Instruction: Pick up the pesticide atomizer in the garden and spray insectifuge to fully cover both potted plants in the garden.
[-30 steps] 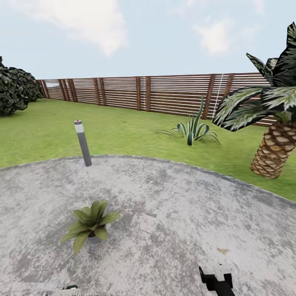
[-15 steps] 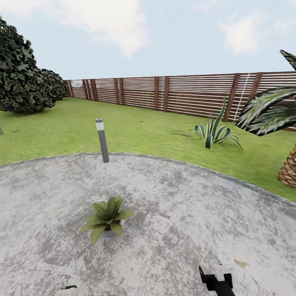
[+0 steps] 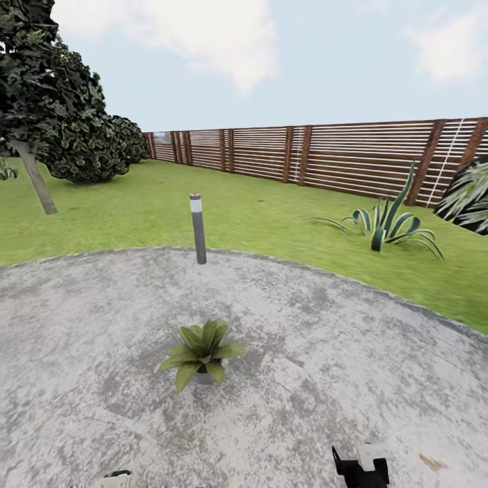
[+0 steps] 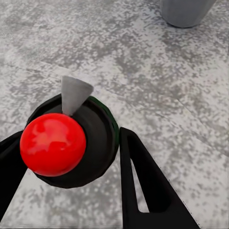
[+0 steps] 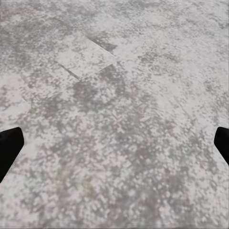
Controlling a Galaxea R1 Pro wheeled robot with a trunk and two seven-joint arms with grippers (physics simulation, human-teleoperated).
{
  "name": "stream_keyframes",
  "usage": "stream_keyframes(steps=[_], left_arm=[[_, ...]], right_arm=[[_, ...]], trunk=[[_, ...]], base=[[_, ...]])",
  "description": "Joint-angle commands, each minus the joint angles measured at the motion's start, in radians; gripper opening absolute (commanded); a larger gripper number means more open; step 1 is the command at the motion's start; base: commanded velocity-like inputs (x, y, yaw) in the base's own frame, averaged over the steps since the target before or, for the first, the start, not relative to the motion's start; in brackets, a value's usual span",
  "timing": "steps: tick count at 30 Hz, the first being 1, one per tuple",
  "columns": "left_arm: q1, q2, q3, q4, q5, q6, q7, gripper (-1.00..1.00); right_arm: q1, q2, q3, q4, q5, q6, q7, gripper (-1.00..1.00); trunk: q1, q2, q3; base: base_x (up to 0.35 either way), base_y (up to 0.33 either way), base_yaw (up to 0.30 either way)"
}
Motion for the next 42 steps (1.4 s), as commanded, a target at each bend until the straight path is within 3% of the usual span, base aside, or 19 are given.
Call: stream_keyframes(steps=[1, 23, 28, 32, 35, 42], left_arm=[[-0.001, -0.001, 0.007, 0.001, 0.005, -0.002, -0.01, -1.0], [-0.001, 0.006, 0.001, 0.003, -0.011, -0.004, -0.003, -1.0], [0.022, 0.001, -0.003, 0.002, -0.012, -0.003, -0.012, -1.0], [0.04, -0.006, -0.008, 0.016, 0.008, -0.007, -0.031, -1.0], [0.028, -0.005, -0.007, 0.005, 0.022, -0.008, -0.022, -1.0], [-0.001, -0.002, -0.009, -0.034, 0.011, 0.007, -0.027, -1.0]], right_arm=[[0.0, -0.001, -0.001, 0.003, 0.006, -0.003, -0.001, 1.0], [0.0, 0.007, -0.002, 0.004, 0.006, -0.004, -0.001, 1.0], [0.0, 0.008, -0.001, 0.003, 0.006, -0.003, 0.002, 1.0], [-0.01, 0.003, -0.019, 0.026, -0.004, 0.014, -0.021, 1.0], [-0.015, 0.011, -0.017, 0.038, -0.004, 0.013, -0.027, 1.0], [-0.022, 0.021, -0.015, 0.031, -0.004, 0.014, -0.025, 1.0]], trunk=[[0.0, 0.0, -0.001], [0.0, 0.0, -0.001], [0.0, 0.0, -0.001], [0.0, 0.0, -0.001], [0.0, 0.0, -0.001], [0.0, 0.0, -0.001]], base=[[0.0, 0.0, 0.279], [0.0, 0.0, 0.271], [0.0, 0.0, 0.024], [0.0, 0.0, 0.0], [0.0, 0.0, 0.0], [0.0, 0.0, 0.0]])
